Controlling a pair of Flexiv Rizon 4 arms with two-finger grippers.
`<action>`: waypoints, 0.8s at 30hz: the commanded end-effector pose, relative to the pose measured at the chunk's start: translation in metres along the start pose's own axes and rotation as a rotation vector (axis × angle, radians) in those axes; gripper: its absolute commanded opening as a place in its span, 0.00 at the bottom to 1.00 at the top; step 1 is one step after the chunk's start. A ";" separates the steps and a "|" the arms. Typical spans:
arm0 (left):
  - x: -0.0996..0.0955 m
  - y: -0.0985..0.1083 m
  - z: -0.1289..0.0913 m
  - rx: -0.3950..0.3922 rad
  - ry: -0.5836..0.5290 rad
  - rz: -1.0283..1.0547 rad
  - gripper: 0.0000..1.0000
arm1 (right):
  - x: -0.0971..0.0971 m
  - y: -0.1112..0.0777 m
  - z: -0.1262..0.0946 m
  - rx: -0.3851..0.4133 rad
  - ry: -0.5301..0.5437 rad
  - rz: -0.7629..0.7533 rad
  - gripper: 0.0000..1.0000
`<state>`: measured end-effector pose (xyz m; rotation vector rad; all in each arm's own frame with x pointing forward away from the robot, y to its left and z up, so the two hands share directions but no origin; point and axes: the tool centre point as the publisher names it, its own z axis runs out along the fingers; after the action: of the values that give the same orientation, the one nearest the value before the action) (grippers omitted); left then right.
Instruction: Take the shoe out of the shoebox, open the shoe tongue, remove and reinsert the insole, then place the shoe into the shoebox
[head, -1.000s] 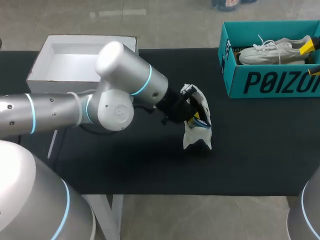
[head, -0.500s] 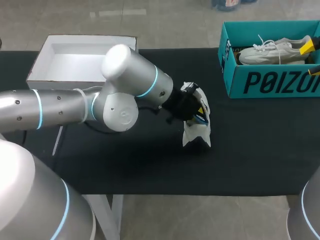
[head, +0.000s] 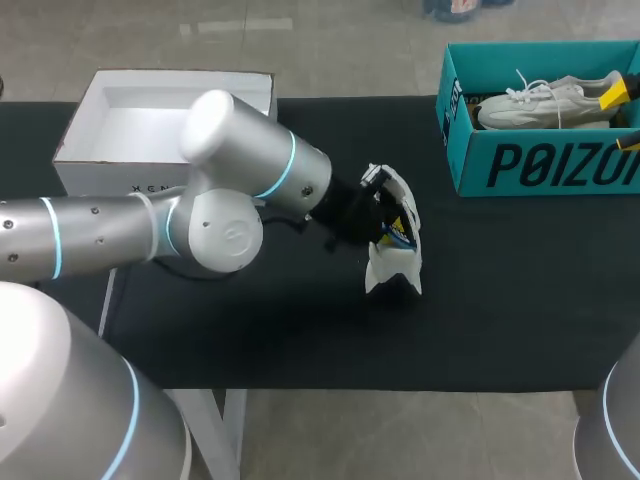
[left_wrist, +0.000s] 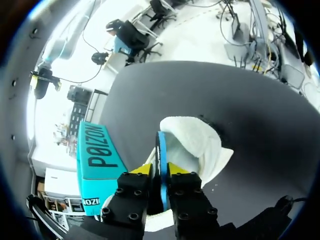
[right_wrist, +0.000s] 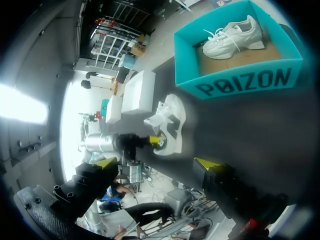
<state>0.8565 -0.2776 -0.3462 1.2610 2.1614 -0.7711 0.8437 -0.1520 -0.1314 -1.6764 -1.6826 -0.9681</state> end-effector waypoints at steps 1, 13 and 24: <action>0.004 -0.003 -0.002 0.008 0.015 0.007 0.00 | 0.000 0.000 0.000 0.001 -0.003 0.001 1.00; 0.010 -0.002 0.014 -0.020 0.081 0.018 0.00 | 0.000 0.000 0.000 0.001 -0.003 0.001 1.00; -0.004 -0.014 -0.022 0.011 0.044 0.005 0.44 | 0.000 0.000 0.000 0.001 -0.003 0.001 1.00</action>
<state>0.8485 -0.2828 -0.3338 1.2895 2.1903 -0.7592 0.8437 -0.1520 -0.1315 -1.6762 -1.6827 -0.9682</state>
